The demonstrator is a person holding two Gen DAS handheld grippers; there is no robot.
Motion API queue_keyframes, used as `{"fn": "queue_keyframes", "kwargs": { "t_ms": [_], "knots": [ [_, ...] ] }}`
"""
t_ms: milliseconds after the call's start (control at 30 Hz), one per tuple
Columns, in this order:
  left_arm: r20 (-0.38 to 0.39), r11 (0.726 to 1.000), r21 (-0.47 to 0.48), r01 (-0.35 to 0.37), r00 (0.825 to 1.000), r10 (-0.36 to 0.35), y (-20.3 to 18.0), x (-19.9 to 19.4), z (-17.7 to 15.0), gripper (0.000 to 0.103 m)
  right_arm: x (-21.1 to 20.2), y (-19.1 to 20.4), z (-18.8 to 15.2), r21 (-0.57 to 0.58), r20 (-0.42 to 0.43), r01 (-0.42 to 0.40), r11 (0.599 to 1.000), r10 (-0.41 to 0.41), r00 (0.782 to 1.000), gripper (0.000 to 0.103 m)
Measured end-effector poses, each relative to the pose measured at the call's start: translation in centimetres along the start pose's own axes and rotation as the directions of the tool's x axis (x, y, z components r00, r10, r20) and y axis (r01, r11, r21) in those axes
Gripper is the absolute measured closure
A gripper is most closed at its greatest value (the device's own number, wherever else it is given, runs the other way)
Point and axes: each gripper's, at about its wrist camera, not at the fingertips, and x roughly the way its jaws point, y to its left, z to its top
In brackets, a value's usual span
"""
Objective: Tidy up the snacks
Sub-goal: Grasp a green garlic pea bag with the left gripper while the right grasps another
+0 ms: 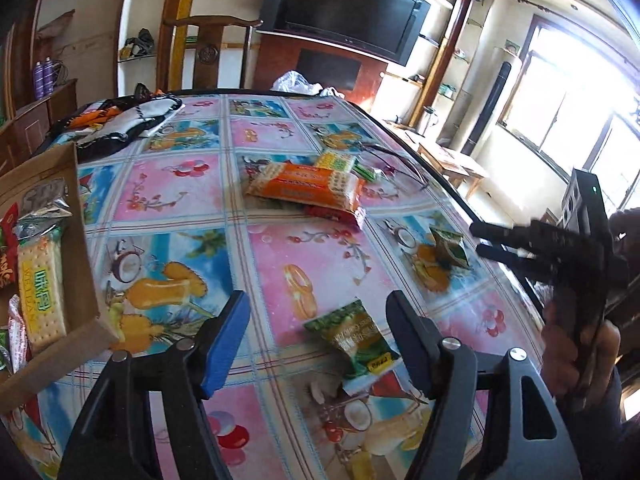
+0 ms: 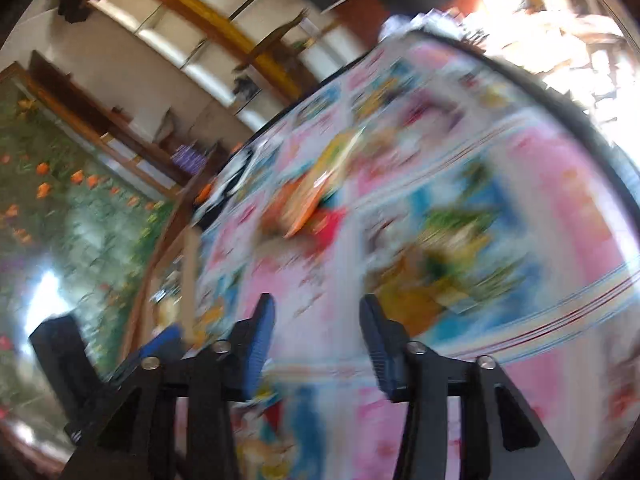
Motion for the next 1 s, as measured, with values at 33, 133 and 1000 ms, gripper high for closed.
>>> {"fn": "queue_keyframes", "kwargs": {
  "t_ms": [33,133,1000],
  "knots": [
    [-0.010,1.000,0.008,0.008,1.000,-0.007,-0.3,0.2,-0.1,0.027,-0.5,-0.9,0.5,0.012,0.025,0.045,0.999,-0.046,0.999,0.039],
    [-0.071,0.999,0.011,0.045,0.996,-0.045,-1.1,1.2,-0.4,0.023,-0.4,-2.5,1.0,-0.012,-0.002,0.155,0.988,-0.155,0.988,0.036],
    [-0.149,0.983,0.085,-0.164,0.973,0.175,-2.9,7.1,-0.7,0.066,4.5,0.5,0.5,-0.300,0.030,0.331,0.895,-0.337,0.941,0.064]
  ]
}}
